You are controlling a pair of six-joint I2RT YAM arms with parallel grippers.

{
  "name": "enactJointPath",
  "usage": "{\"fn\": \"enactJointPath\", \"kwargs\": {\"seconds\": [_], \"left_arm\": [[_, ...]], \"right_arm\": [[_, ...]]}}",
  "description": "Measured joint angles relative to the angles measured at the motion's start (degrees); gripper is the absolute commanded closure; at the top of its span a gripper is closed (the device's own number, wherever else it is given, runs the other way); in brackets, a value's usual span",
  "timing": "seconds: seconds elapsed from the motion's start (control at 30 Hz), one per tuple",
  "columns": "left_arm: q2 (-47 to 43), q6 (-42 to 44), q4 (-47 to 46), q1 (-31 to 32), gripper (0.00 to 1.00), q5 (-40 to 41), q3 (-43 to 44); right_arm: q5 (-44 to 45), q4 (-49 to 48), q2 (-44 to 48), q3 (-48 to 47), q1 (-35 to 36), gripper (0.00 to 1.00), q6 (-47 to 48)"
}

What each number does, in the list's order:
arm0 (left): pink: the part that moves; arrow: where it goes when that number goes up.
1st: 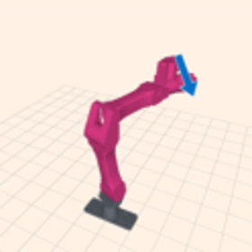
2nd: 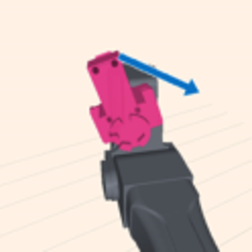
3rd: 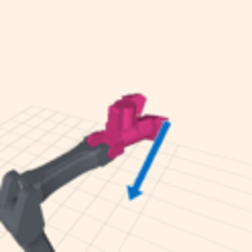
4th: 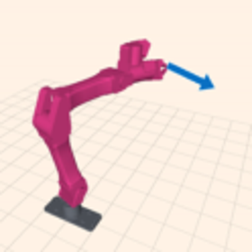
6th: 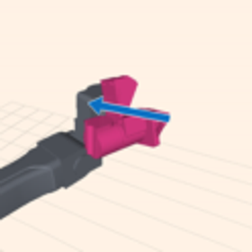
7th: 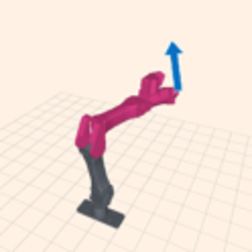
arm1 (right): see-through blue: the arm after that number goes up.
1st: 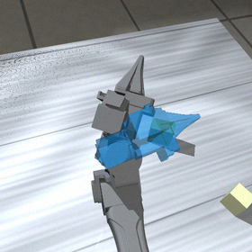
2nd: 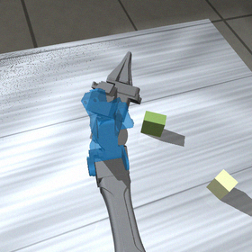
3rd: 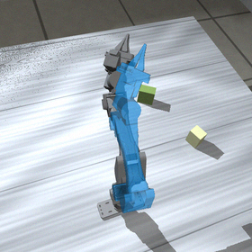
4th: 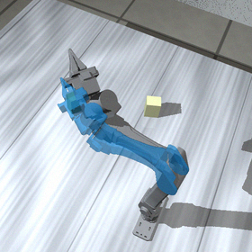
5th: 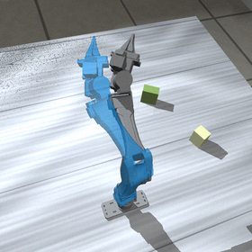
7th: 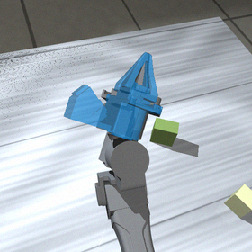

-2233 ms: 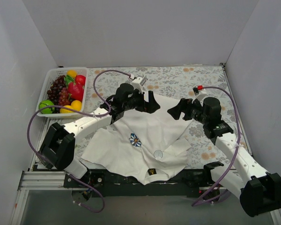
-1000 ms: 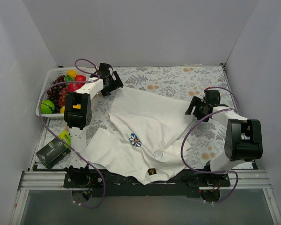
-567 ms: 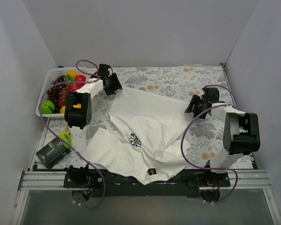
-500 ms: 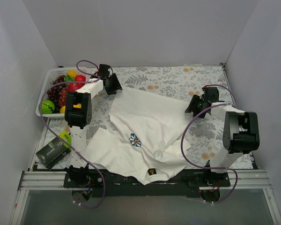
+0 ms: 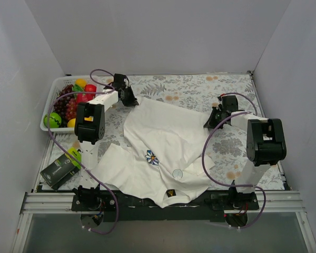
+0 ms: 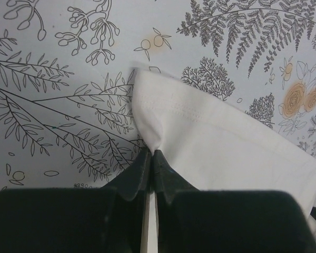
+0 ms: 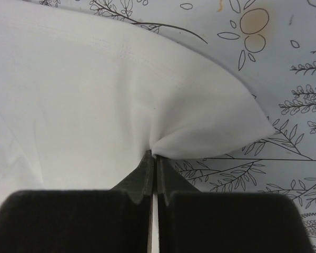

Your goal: Pin the brooch onto the clothing

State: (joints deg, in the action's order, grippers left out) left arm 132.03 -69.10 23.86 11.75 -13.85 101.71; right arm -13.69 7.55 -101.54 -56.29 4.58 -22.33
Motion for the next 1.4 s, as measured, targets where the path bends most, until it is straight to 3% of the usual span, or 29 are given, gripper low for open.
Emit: {"fn": "enactJointPath", "kwargs": {"seconds": [0.37,0.67,0.93,1.13,1.4], "left_arm": [[-4.4,2.3,2.6,0.1,1.0,-2.0,0.0],[-26.2,5.0,0.4,0.4,1.0,-6.5,0.2],[-48.7,6.0,-6.6,0.5,1.0,-5.9,1.0],[-57.2,6.3,-7.6,0.5,1.0,-5.2,5.8],[-66.1,6.7,-5.6,0.5,1.0,-5.0,4.6]], "right_arm": [[-0.9,8.3,8.2,-8.2,0.4,0.99,1.7],[-2.6,10.4,23.8,-20.5,1.4,0.99,2.3],[-4.4,13.7,30.9,-35.0,1.4,0.99,2.6],[-6.3,14.9,35.5,-43.2,1.4,0.99,2.5],[-7.3,16.5,43.6,-45.6,1.4,0.99,2.4]]}}
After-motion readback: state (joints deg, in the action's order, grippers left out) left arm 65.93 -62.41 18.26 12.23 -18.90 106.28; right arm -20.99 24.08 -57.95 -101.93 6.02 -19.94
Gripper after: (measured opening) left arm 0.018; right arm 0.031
